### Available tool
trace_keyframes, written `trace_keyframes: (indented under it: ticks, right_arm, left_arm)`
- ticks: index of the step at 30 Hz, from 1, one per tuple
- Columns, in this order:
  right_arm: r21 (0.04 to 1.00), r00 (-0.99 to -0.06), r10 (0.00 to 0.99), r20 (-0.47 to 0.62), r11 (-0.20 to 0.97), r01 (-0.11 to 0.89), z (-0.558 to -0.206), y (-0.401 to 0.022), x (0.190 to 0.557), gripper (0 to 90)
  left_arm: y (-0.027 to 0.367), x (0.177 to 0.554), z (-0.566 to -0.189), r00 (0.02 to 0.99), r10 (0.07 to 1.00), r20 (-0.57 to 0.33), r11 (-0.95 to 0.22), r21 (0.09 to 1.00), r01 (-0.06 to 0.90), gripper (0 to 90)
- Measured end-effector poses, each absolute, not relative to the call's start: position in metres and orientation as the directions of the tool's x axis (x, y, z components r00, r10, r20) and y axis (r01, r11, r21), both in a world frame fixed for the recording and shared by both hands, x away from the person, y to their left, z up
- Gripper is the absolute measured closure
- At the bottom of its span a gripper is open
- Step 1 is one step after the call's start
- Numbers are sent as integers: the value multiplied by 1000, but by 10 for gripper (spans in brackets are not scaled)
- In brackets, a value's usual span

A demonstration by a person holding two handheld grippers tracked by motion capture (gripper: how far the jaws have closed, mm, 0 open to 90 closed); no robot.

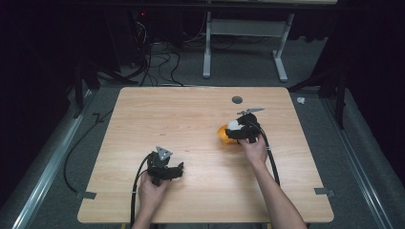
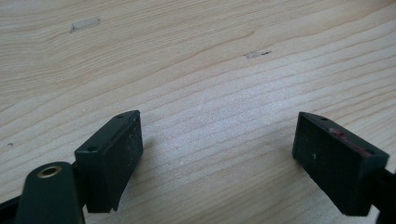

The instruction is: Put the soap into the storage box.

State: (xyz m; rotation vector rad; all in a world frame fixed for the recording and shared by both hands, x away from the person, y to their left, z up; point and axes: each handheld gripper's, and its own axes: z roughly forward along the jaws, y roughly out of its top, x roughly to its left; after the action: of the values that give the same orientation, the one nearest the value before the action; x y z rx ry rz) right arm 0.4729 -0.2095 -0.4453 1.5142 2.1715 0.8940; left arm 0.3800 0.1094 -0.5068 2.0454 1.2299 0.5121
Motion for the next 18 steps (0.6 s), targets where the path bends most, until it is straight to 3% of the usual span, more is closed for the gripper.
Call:
trace_keyframes:
  ticks: [18]
  right_arm:
    - [631,-355,931,86,225,742,-457,-208,479,242]
  left_arm:
    - [109,380,-507,475,880,-15,-317,727,610,165]
